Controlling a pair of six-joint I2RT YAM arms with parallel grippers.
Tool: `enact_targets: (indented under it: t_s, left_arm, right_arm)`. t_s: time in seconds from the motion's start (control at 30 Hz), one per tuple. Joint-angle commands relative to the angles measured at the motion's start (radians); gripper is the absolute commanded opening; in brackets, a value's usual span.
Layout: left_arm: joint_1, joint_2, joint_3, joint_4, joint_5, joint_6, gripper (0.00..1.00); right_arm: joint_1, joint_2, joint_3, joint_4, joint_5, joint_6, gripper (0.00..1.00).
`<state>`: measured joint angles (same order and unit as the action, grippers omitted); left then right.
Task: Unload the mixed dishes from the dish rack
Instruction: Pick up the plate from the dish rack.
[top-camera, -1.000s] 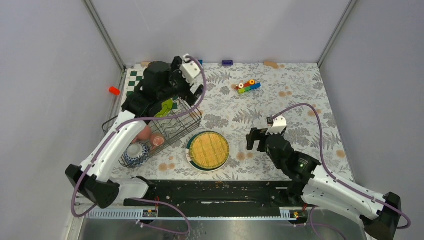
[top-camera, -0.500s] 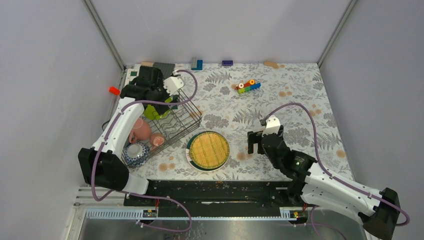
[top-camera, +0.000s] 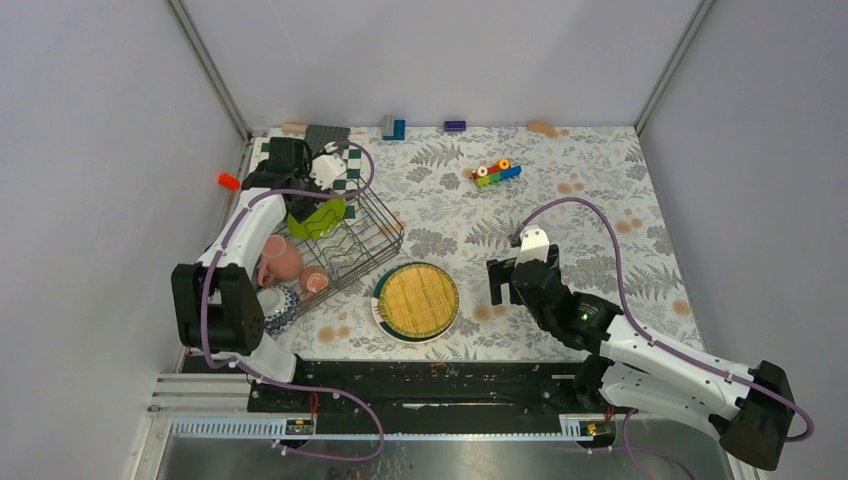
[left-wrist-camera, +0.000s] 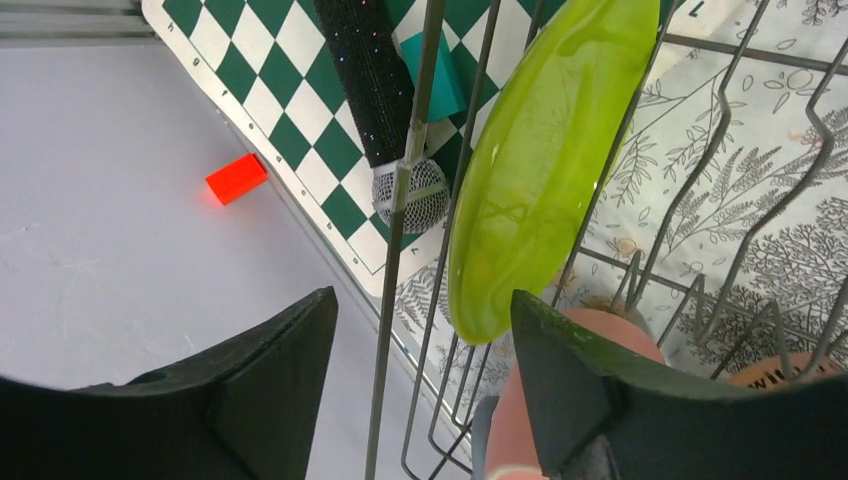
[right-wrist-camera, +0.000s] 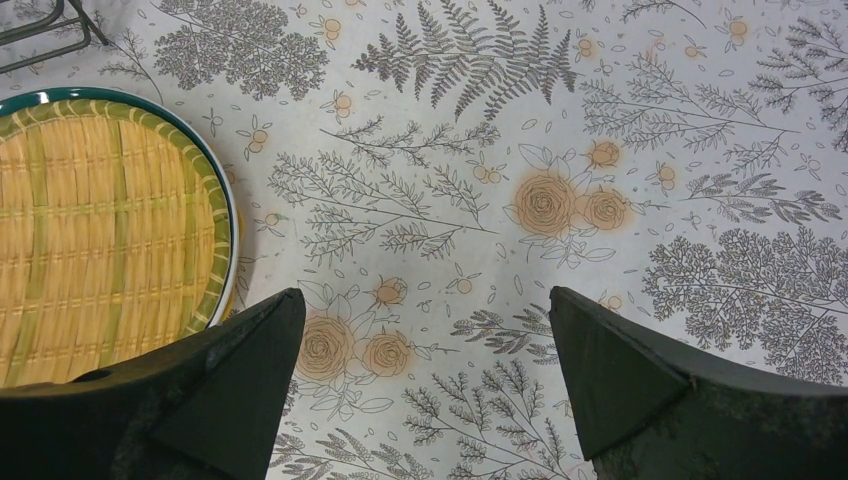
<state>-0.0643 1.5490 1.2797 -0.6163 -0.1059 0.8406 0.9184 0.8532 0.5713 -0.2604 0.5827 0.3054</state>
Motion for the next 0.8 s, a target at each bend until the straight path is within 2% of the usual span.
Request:
enact_targets:
  t_s: [0.0,0.37,0.63,0.77]
  left_arm:
    - [0.001,0.029,0.046,0.055,0.027,-0.01,0.64]
    - [0.0,0.066,0.045,0.068,0.096,-0.063,0.38]
    - [-0.012,0.062,0.039,0.049,0.144,-0.07,0.28]
    - [-0.02,0.055,0.034,0.049,0.139,-0.059,0.16]
  right_arm:
    - [0.005,0.004,0.048,0.004,0.019,-0.027,1.0]
    - [0.005,0.016,0.058,-0.015,0.043,-0.022,1.0]
    - [0.005,0.007,0.075,-0.044,0.07,-0.03,1.0]
    - [0.005,0.001,0.077,-0.048,0.071,-0.028,1.0]
